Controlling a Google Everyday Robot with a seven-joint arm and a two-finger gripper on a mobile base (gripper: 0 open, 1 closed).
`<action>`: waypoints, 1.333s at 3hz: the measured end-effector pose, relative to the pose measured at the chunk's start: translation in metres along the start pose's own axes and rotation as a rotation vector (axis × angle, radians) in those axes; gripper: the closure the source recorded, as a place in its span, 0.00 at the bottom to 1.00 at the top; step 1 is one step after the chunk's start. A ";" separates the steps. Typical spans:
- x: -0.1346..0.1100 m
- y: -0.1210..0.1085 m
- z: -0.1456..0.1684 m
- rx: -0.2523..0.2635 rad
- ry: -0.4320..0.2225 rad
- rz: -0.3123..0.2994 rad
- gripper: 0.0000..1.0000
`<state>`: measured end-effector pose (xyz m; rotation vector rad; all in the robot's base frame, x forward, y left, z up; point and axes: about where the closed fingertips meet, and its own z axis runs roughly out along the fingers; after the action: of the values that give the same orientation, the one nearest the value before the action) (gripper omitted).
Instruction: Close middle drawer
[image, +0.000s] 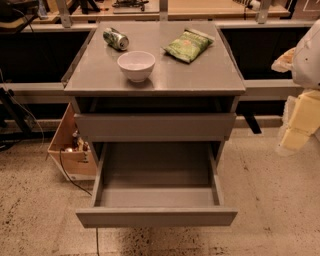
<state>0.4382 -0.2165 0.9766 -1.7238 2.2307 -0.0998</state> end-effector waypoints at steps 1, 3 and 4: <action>0.000 0.000 0.000 0.000 0.000 0.000 0.00; 0.012 0.005 0.112 -0.076 -0.068 -0.080 0.00; 0.033 0.010 0.177 -0.128 -0.081 -0.096 0.00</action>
Offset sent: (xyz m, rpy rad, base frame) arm 0.0218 0.0077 -0.0951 0.0580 0.0334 0.0840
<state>0.4734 -0.2212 0.7998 -1.8671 2.1381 0.0917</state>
